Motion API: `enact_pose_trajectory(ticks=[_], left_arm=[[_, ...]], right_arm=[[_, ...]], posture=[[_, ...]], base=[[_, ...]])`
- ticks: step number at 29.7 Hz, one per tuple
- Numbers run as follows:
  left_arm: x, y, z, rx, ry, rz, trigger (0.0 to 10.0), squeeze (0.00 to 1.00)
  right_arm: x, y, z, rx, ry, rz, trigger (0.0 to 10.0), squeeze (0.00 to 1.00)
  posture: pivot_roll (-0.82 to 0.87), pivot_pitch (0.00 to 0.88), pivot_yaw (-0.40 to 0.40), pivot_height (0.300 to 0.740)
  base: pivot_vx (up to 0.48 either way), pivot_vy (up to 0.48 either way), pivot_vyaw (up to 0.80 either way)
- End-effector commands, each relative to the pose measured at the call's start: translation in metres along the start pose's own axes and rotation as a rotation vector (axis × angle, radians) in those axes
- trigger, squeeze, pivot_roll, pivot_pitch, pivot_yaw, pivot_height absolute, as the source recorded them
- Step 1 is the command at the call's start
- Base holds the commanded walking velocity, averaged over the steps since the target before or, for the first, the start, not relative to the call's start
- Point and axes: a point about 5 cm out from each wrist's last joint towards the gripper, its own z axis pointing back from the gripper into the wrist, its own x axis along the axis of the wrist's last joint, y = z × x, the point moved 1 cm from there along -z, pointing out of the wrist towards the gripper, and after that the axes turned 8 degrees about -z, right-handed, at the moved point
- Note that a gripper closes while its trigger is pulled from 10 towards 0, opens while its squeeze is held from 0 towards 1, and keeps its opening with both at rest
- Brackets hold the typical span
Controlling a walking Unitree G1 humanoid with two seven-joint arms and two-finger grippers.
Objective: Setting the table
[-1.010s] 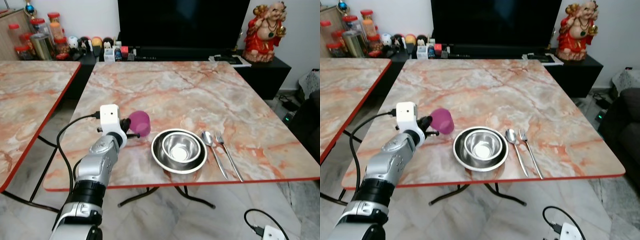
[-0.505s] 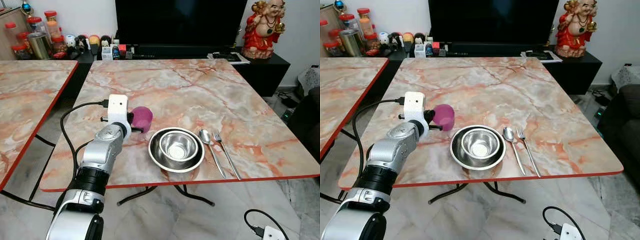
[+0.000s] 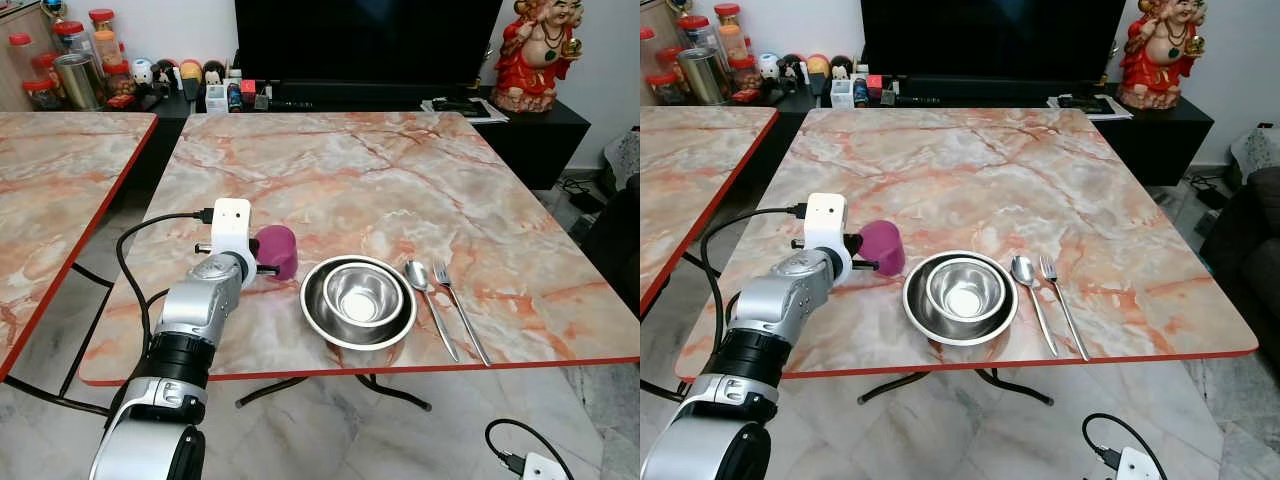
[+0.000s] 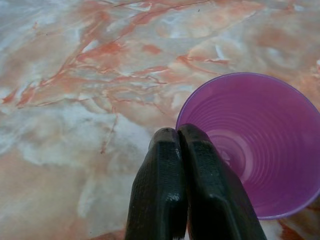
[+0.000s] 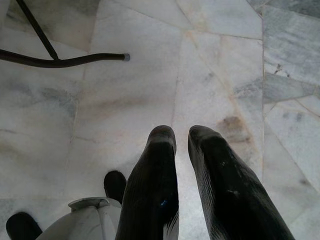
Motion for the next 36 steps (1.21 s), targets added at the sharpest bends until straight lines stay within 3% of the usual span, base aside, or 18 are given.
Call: enact_pose_trajectory(ticks=[1, 15, 19, 25, 31, 32, 36], left_arm=[[0.005, -0.001, 0.002, -0.002, -0.002, 0.016, 10.0, 0.0], [0.015, 0.001, 0.005, 0.0, -0.022, 0.023, 10.0, 0.0], [0.014, -0.003, 0.007, -0.045, -0.009, 0.09, 10.0, 0.0], [0.016, -0.002, 0.008, -0.043, -0.007, 0.092, 10.0, 0.0], [0.016, -0.001, 0.008, -0.04, -0.006, 0.087, 10.0, 0.04], [0.017, 0.0, 0.008, -0.037, -0.009, 0.078, 10.0, 0.15], [0.018, -0.001, 0.009, -0.036, -0.008, 0.08, 10.0, 0.08]], right_arm=[[0.004, -0.001, 0.0, -0.005, -0.017, -0.008, 10.0, 0.0], [0.003, -0.002, 0.0, -0.007, -0.016, -0.008, 10.0, 0.0], [0.003, -0.003, 0.0, -0.009, -0.014, -0.008, 10.0, 0.0], [0.002, -0.003, 0.0, -0.009, -0.012, -0.007, 10.0, 0.0], [0.002, -0.002, 0.0, -0.008, -0.012, -0.008, 10.0, 0.0], [0.002, -0.002, 0.0, -0.008, -0.012, -0.008, 10.0, 0.0], [0.002, -0.002, 0.0, -0.009, -0.012, -0.008, 10.0, 0.0]], posture=[[0.07, 0.0, -0.044, 0.736], [0.07, 0.0, -0.043, 0.736], [0.07, 0.0, -0.042, 0.736], [0.07, 0.0, -0.042, 0.736], [0.07, 0.0, -0.042, 0.736], [0.07, 0.0, -0.041, 0.736], [0.07, 0.0, -0.041, 0.736]], base=[[0.0, 0.0, 0.0], [0.0, 0.0, 0.0], [0.0, 0.0, 0.0], [0.0, 0.0, 0.0], [0.0, 0.0, 0.0], [0.0, 0.0, 0.0], [0.0, 0.0, 0.0]])
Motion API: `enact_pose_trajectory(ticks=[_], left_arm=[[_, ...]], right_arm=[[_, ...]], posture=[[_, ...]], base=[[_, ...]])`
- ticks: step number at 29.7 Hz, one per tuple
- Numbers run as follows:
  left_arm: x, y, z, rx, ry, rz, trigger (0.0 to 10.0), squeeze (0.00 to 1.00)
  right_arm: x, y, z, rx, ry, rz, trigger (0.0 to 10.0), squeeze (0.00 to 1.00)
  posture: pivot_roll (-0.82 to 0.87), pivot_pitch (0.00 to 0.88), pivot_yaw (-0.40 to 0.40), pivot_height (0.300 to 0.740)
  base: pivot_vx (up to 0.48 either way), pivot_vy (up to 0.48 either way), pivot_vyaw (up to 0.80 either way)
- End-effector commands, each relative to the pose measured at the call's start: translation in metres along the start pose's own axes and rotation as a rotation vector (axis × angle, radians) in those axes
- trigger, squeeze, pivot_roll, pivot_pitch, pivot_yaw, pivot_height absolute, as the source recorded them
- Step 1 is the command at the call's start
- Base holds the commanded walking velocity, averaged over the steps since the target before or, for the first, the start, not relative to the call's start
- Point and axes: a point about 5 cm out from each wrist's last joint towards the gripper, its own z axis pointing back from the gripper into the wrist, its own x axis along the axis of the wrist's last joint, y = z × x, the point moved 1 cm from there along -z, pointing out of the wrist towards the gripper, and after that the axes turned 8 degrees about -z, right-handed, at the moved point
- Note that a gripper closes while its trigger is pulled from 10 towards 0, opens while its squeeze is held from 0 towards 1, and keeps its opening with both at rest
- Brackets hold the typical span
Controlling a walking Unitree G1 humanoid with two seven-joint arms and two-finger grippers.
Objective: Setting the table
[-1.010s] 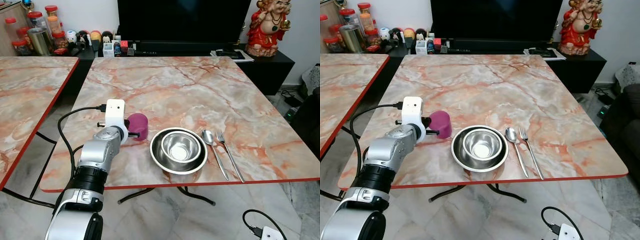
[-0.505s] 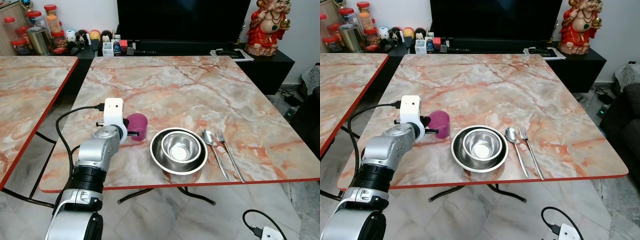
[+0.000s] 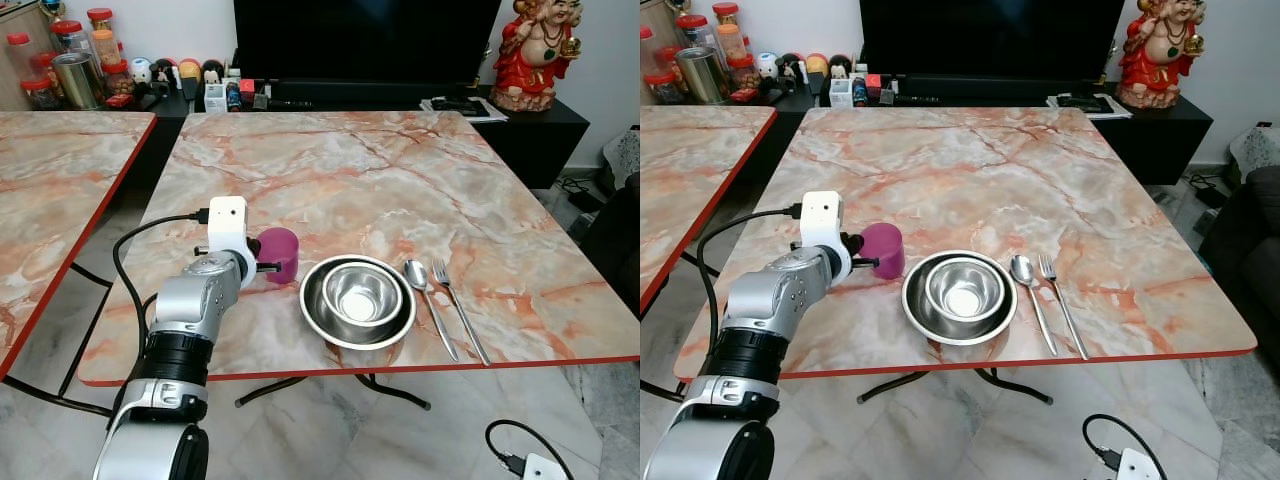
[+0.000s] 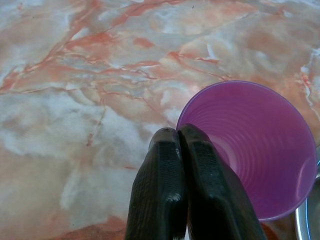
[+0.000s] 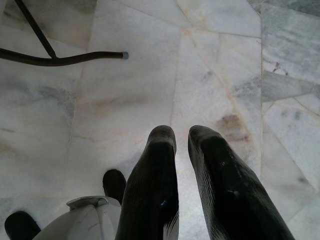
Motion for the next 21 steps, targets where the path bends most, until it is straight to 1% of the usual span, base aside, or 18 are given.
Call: enact_pose_trajectory(ticks=[1, 2, 3, 4, 5, 6, 7, 8, 9, 10, 13, 14, 15, 16, 20, 21], left_arm=[[0.0121, -0.0023, 0.0026, -0.01, -0.031, -0.006, 10.0, 0.11], [0.0121, -0.0023, 0.0026, -0.01, -0.031, -0.006, 10.0, 0.11], [0.0125, -0.0027, 0.0026, -0.012, -0.033, -0.007, 10.0, 0.35], [0.0126, -0.0027, 0.0025, -0.012, -0.033, -0.006, 10.0, 0.47], [0.0126, -0.0028, 0.0024, -0.011, -0.033, -0.007, 10.0, 0.46], [0.0126, -0.0026, 0.0024, -0.01, -0.033, -0.007, 10.0, 0.48], [0.0127, -0.0026, 0.0024, -0.01, -0.034, -0.008, 10.0, 0.53], [0.0129, -0.0028, 0.0024, -0.012, -0.035, -0.009, 10.0, 0.25], [0.0131, -0.0029, 0.0025, -0.013, -0.036, -0.01, 10.0, 0.25], [0.0131, -0.003, 0.0025, -0.014, -0.037, -0.011, 10.0, 0.0], [0.013, -0.0029, 0.0027, -0.013, -0.037, -0.013, 10.0, 0.0], [0.013, -0.0033, 0.0027, -0.016, -0.039, -0.012, 10.0, 0.6], [0.013, -0.0033, 0.0027, -0.016, -0.039, -0.012, 10.0, 0.6], [0.0131, -0.0036, 0.0027, -0.019, -0.04, -0.011, 10.0, 1.0], [0.0132, -0.0043, 0.0027, -0.023, -0.041, -0.01, 10.0, 1.0], [0.014, -0.0046, 0.0026, -0.021, -0.045, -0.009, 10.0, 0.0]], right_arm=[[0.003, -0.0017, -0.0003, -0.008, -0.014, -0.009, 10.0, 0.0], [0.003, -0.0017, -0.0003, -0.008, -0.014, -0.009, 10.0, 0.0], [0.003, -0.0018, -0.0003, -0.009, -0.014, -0.009, 10.0, 0.0], [0.0029, -0.002, -0.0003, -0.009, -0.014, -0.01, 10.0, 0.0], [0.0028, -0.0021, -0.0003, -0.01, -0.014, -0.01, 10.0, 0.0], [0.0028, -0.002, -0.0003, -0.01, -0.014, -0.01, 10.0, 0.0], [0.0027, -0.002, -0.0002, -0.011, -0.014, -0.011, 10.0, 0.0], [0.0026, -0.0021, -0.0002, -0.011, -0.014, -0.012, 10.0, 0.0], [0.0026, -0.0021, -0.0002, -0.012, -0.014, -0.012, 10.0, 0.0], [0.0025, -0.0021, -0.0002, -0.012, -0.013, -0.012, 10.0, 0.0], [0.0022, -0.0021, -0.0001, -0.012, -0.013, -0.012, 10.0, 0.0], [0.0021, -0.0021, -0.0001, -0.012, -0.013, -0.013, 10.0, 0.0], [0.0021, -0.0021, -0.0001, -0.012, -0.013, -0.013, 10.0, 0.0], [0.002, -0.002, -0.0001, -0.012, -0.013, -0.013, 10.0, 0.0], [0.0019, -0.0019, 0.0, -0.012, -0.013, -0.014, 10.0, 0.0], [0.0017, -0.0018, 0.0, -0.013, -0.013, -0.015, 10.0, 0.0]], posture=[[0.07, 0.0, -0.041, 0.736], [0.07, 0.0, -0.041, 0.736], [0.07, 0.0, -0.041, 0.736], [0.07, 0.0, -0.041, 0.736], [0.07, 0.0, -0.041, 0.736], [0.07, 0.0, -0.039, 0.736], [0.07, 0.0, -0.039, 0.736], [0.07, 0.0, -0.039, 0.736], [0.07, 0.0, -0.039, 0.736], [0.07, 0.0, -0.039, 0.736], [0.07, 0.0, -0.037, 0.736], [0.07, 0.0, -0.037, 0.736], [0.07, 0.0, -0.037, 0.736], [0.07, 0.0, -0.037, 0.736], [0.07, 0.0, -0.037, 0.736], [0.07, 0.0, -0.036, 0.736]], base=[[0.0, 0.0, 0.0], [0.0, 0.0, 0.0], [0.0, 0.0, 0.0], [0.0, 0.0, 0.0], [0.0, 0.0, 0.0], [0.0, 0.0, 0.0], [0.0, 0.0, 0.0], [0.0, 0.0, 0.0], [0.0, 0.0, 0.0], [0.0, 0.0, 0.0], [0.0, 0.0, 0.0], [0.0, 0.0, 0.0], [0.0, 0.0, 0.0], [0.0, 0.0, 0.0], [0.0, 0.0, 0.0], [0.0, 0.0, 0.0]])
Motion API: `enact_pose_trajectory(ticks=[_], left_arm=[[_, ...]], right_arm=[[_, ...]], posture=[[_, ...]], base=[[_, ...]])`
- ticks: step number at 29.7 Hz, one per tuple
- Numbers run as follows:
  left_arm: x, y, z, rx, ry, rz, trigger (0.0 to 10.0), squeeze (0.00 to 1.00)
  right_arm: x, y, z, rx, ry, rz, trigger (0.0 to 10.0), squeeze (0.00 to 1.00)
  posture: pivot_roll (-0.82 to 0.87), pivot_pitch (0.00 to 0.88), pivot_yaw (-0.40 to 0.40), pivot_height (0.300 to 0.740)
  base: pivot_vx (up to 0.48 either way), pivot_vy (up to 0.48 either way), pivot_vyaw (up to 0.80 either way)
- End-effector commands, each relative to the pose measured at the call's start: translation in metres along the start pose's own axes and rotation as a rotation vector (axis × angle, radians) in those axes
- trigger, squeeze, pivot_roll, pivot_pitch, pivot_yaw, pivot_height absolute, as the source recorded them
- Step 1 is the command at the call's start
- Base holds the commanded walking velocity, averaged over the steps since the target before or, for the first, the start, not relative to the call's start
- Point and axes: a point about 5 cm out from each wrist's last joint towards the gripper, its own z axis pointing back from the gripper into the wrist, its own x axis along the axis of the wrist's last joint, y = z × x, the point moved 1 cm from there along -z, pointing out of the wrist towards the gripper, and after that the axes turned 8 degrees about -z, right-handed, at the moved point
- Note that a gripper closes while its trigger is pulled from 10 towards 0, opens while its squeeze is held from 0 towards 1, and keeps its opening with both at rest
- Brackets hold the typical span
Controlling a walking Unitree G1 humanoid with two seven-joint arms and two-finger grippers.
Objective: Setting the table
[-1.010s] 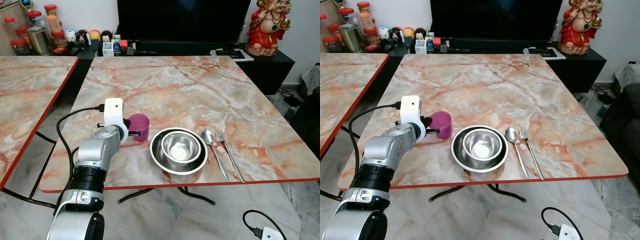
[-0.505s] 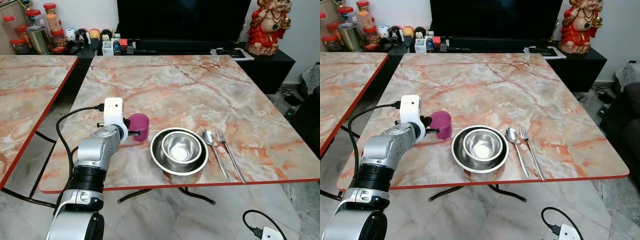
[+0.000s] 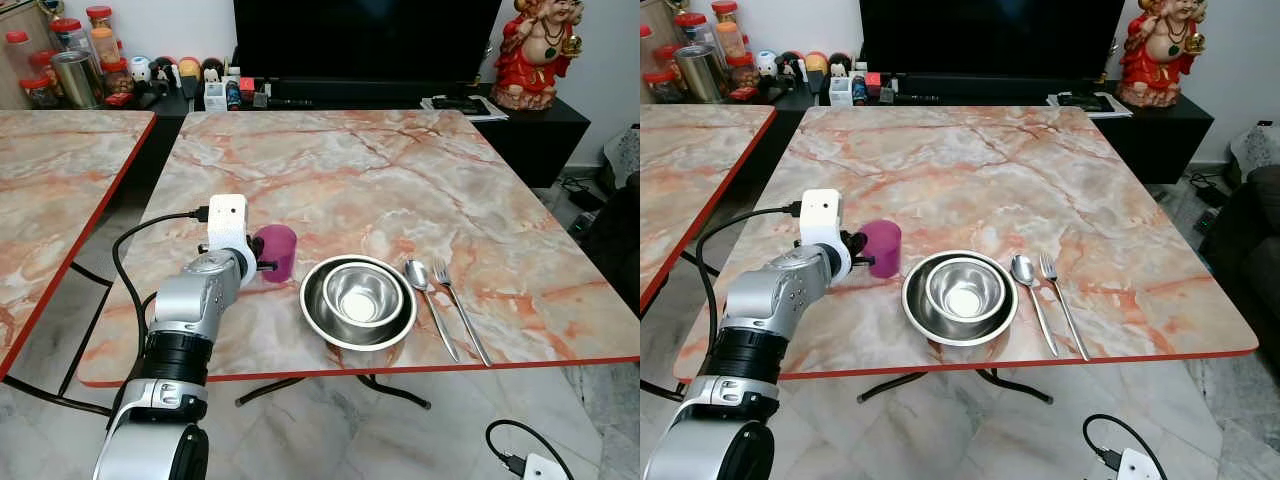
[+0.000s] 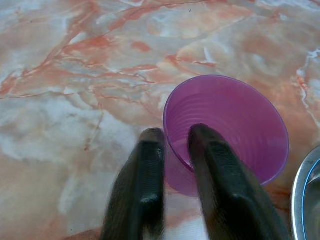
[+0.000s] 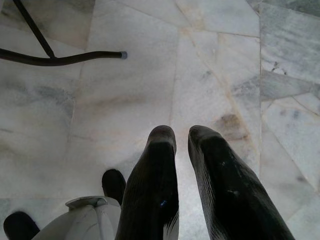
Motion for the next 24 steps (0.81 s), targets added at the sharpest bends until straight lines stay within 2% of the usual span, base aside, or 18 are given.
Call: enact_pose_trajectory(ticks=[1, 6, 12, 13, 15, 17, 20, 21, 22, 23, 24], left_arm=[[0.011, -0.004, 0.001, -0.013, -0.032, -0.007, 10.0, 0.0], [0.015, -0.004, 0.002, -0.007, -0.061, -0.003, 10.0, 0.0], [0.03, -0.006, 0.005, -0.025, -0.155, 0.01, 10.0, 0.0], [0.038, -0.007, 0.008, -0.038, -0.205, 0.017, 10.0, 0.0], [0.041, -0.007, 0.009, -0.042, -0.221, 0.019, 10.0, 0.0], [0.05, -0.002, 0.014, -0.035, -0.309, 0.029, 10.0, 0.0], [0.054, 0.0, 0.016, -0.031, -0.352, 0.035, 10.0, 0.0], [0.061, 0.012, 0.025, 0.011, -0.455, 0.033, 10.0, 0.0], [0.063, 0.024, 0.032, 0.063, -0.517, 0.03, 10.0, 0.0], [0.059, 0.037, 0.035, 0.124, -0.539, -0.005, 10.0, 0.0], [0.058, 0.041, 0.036, 0.144, -0.544, -0.024, 10.0, 0.0]], right_arm=[[0.002, -0.002, 0.0, -0.008, -0.012, -0.014, 10.0, 0.0], [0.001, -0.001, 0.0, -0.008, -0.011, -0.014, 10.0, 0.0], [0.001, -0.001, 0.0, -0.006, -0.011, -0.013, 10.0, 0.0], [0.001, 0.0, 0.0, -0.005, -0.012, -0.014, 10.0, 0.0], [0.001, 0.0, 0.0, -0.005, -0.012, -0.014, 10.0, 0.0], [0.002, 0.0, 0.0, -0.004, -0.013, -0.014, 10.0, 0.0], [0.002, 0.0, 0.0, -0.004, -0.013, -0.014, 10.0, 0.0], [0.002, 0.001, 0.0, -0.001, -0.015, -0.013, 10.0, 0.0], [0.003, 0.002, 0.0, 0.001, -0.017, -0.013, 10.0, 0.0], [0.004, 0.002, -0.001, 0.003, -0.018, -0.013, 10.0, 0.0], [0.004, 0.002, -0.001, 0.003, -0.019, -0.013, 10.0, 0.0]], posture=[[0.07, 0.0, -0.036, 0.736], [0.07, 0.0, -0.035, 0.736], [0.07, 0.0, -0.035, 0.736], [0.07, 0.0, -0.037, 0.736], [0.07, 0.0, -0.037, 0.736], [0.07, 0.0, -0.037, 0.736], [0.07, 0.0, -0.037, 0.736], [0.08, 0.0, -0.039, 0.736], [0.08, 0.0, -0.04, 0.736], [0.08, 0.0, -0.041, 0.736], [0.08, 0.0, -0.041, 0.736]], base=[[0.0, 0.0, 0.0], [0.0, 0.0, 0.0], [0.0, 0.0, 0.0], [0.0, 0.0, 0.0], [0.0, 0.0, 0.0], [0.0, 0.0, 0.0], [0.0, 0.0, 0.0], [0.0, 0.0, 0.0], [0.0, 0.0, 0.0], [0.0, 0.0, 0.0], [0.0, 0.0, 0.0]])
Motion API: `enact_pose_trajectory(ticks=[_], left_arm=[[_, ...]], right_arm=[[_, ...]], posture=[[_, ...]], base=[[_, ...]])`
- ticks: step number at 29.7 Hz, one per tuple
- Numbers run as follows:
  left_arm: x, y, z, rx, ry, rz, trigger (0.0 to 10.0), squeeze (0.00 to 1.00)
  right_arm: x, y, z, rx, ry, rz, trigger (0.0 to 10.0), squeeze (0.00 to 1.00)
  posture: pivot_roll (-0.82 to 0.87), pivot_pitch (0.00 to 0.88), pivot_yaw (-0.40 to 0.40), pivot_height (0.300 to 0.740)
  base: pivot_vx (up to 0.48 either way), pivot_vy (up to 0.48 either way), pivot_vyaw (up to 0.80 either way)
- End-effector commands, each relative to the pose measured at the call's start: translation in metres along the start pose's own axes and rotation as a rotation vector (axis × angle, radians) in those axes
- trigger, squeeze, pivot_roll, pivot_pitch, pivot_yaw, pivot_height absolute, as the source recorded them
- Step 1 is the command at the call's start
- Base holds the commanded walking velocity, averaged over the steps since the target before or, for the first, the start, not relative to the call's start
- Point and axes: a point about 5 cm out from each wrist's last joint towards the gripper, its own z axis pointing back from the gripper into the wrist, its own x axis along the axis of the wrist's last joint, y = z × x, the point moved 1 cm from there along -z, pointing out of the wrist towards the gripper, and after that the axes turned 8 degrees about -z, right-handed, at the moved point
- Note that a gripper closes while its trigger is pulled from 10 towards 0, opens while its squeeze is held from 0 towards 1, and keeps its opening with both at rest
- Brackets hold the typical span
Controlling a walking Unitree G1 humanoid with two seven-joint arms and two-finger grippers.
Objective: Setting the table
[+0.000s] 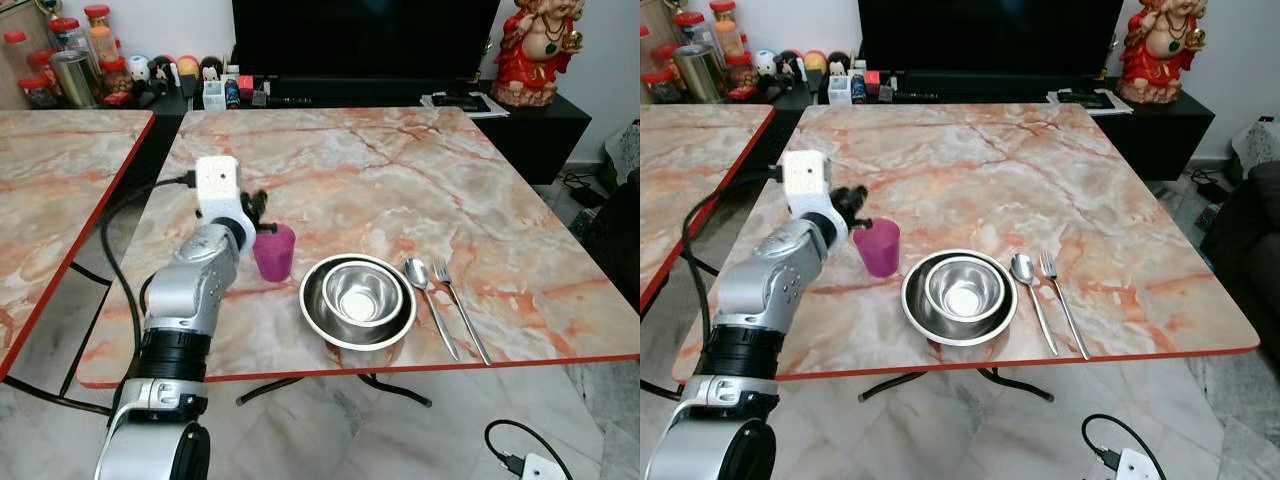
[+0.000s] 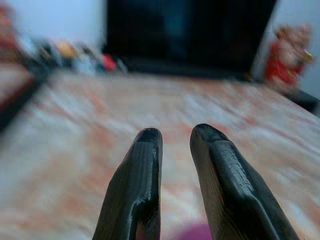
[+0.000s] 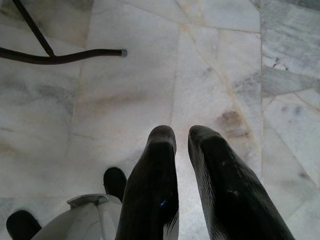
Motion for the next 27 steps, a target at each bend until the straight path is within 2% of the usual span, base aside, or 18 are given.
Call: enact_pose_trajectory(ticks=[1, 3, 4, 5, 6, 8, 12, 15, 16, 20, 21, 25, 27], left_arm=[[0.006, 0.015, 0.004, 0.059, -0.05, -0.04, 10.0, 0.0], [0.002, 0.025, 0.009, 0.091, -0.065, -0.094, 10.0, 0.0], [-0.002, 0.035, 0.013, 0.122, -0.061, -0.16, 10.0, 0.0], [-0.006, 0.042, 0.016, 0.142, -0.057, -0.187, 10.0, 0.0], [-0.009, 0.046, 0.018, 0.155, -0.054, -0.203, 10.0, 0.0], [-0.022, 0.067, 0.028, 0.226, -0.026, -0.247, 10.0, 0.0], [-0.042, 0.092, 0.043, 0.305, 0.023, -0.314, 10.0, 0.0], [-0.066, 0.118, 0.063, 0.401, 0.092, -0.385, 10.0, 0.0], [-0.066, 0.118, 0.063, 0.401, 0.092, -0.385, 10.0, 0.0], [-0.095, 0.148, 0.094, 0.53, 0.198, -0.446, 10.0, 0.0], [-0.095, 0.148, 0.094, 0.53, 0.198, -0.446, 10.0, 0.0], [-0.125, 0.163, 0.123, 0.601, 0.308, -0.503, 10.0, 0.0], [-0.145, 0.169, 0.146, 0.663, 0.386, -0.538, 10.0, 0.0]], right_arm=[[0.004, 0.0, 0.0, -0.002, -0.018, -0.011, 10.0, 0.0], [0.004, 0.0, -0.001, -0.001, -0.019, -0.012, 10.0, 0.0], [0.004, 0.0, -0.001, 0.0, -0.02, -0.012, 10.0, 0.0], [0.004, 0.0, -0.001, 0.001, -0.02, -0.012, 10.0, 0.0], [0.004, 0.0, -0.001, 0.001, -0.021, -0.011, 10.0, 0.0], [0.005, 0.001, -0.001, 0.001, -0.021, -0.011, 10.0, 0.0], [0.005, 0.002, -0.001, 0.003, -0.022, -0.011, 10.0, 0.0], [0.005, 0.002, -0.001, 0.006, -0.022, -0.01, 10.0, 0.0], [0.005, 0.002, -0.001, 0.006, -0.022, -0.01, 10.0, 0.0], [0.005, 0.003, -0.001, 0.007, -0.021, -0.009, 10.0, 0.0], [0.005, 0.003, -0.001, 0.007, -0.021, -0.009, 10.0, 0.0], [0.005, 0.005, -0.001, 0.01, -0.02, -0.01, 10.0, 0.0], [0.005, 0.006, -0.001, 0.012, -0.02, -0.012, 10.0, 0.0]], posture=[[0.08, 0.0, -0.041, 0.736], [0.08, 0.0, -0.042, 0.736], [0.08, 0.0, -0.041, 0.736], [0.09, 0.0, -0.042, 0.736], [0.09, 0.0, -0.042, 0.736], [0.09, 0.0, -0.044, 0.736], [0.1, 0.0, -0.045, 0.736], [0.1, 0.0, -0.044, 0.736], [0.1, 0.0, -0.044, 0.736], [0.1, 0.0, -0.044, 0.736], [0.1, 0.0, -0.044, 0.736], [0.11, 0.0, -0.041, 0.736], [0.11, 0.0, -0.04, 0.736]], base=[[0.0, 0.0, 0.0], [0.0, 0.0, 0.0], [0.0, 0.0, 0.0], [0.0, 0.0, 0.0], [0.0, 0.0, 0.0], [0.0, 0.0, 0.0], [0.0, 0.0, 0.0], [0.0, 0.0, 0.0], [0.0, 0.0, 0.0], [0.0, 0.0, 0.0], [0.0, 0.0, 0.0], [0.0, 0.0, 0.0], [0.0, 0.0, 0.0]])
